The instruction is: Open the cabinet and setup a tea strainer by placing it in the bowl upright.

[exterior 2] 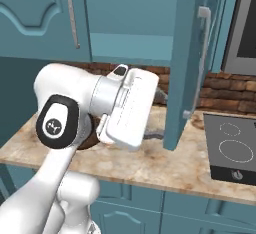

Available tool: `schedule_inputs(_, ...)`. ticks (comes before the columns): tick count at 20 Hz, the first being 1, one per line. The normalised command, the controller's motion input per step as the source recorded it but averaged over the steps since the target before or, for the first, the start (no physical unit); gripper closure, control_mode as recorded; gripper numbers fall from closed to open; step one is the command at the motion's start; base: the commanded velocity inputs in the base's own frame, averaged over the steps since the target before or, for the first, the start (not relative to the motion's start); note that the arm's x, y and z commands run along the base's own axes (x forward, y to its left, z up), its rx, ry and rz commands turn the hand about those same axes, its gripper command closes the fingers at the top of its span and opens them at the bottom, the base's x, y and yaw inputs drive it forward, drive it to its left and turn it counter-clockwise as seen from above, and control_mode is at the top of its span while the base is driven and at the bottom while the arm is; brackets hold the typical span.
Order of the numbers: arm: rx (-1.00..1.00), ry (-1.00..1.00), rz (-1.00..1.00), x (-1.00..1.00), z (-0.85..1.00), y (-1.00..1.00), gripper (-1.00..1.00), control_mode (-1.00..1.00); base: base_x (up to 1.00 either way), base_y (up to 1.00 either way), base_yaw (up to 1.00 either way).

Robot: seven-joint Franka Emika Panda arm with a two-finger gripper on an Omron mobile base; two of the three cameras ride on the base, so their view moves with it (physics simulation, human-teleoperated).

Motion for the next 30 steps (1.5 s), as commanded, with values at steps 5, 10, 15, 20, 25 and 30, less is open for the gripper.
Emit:
schedule_inputs(5,0.16,-0.08,-0.01,-0.53,0.00,-0.58,-1.00,-1.00,0.00,0.00,0.00)
schedule_inputs(10,0.15,-0.16,0.00,-0.19,0.01,-0.19,-1.00,-1.00,0.00,0.00,0.00)
schedule_inputs(15,0.03,-0.17,-0.03,-0.02,0.00,0.46,-1.00,-1.00,0.00,0.00,0.00)
schedule_inputs(20,0.00,-0.12,-0.10,0.10,0.00,0.99,-1.00,-1.00,0.00,0.00,0.00)
schedule_inputs(25,0.01,-0.04,-0.09,0.26,0.00,0.99,-1.00,-1.00,0.00,0.00,0.00)
schedule_inputs(30,0.18,-0.19,-0.18,0.49,-0.01,0.52,-1.00,-1.00,0.00,0.00,0.00)
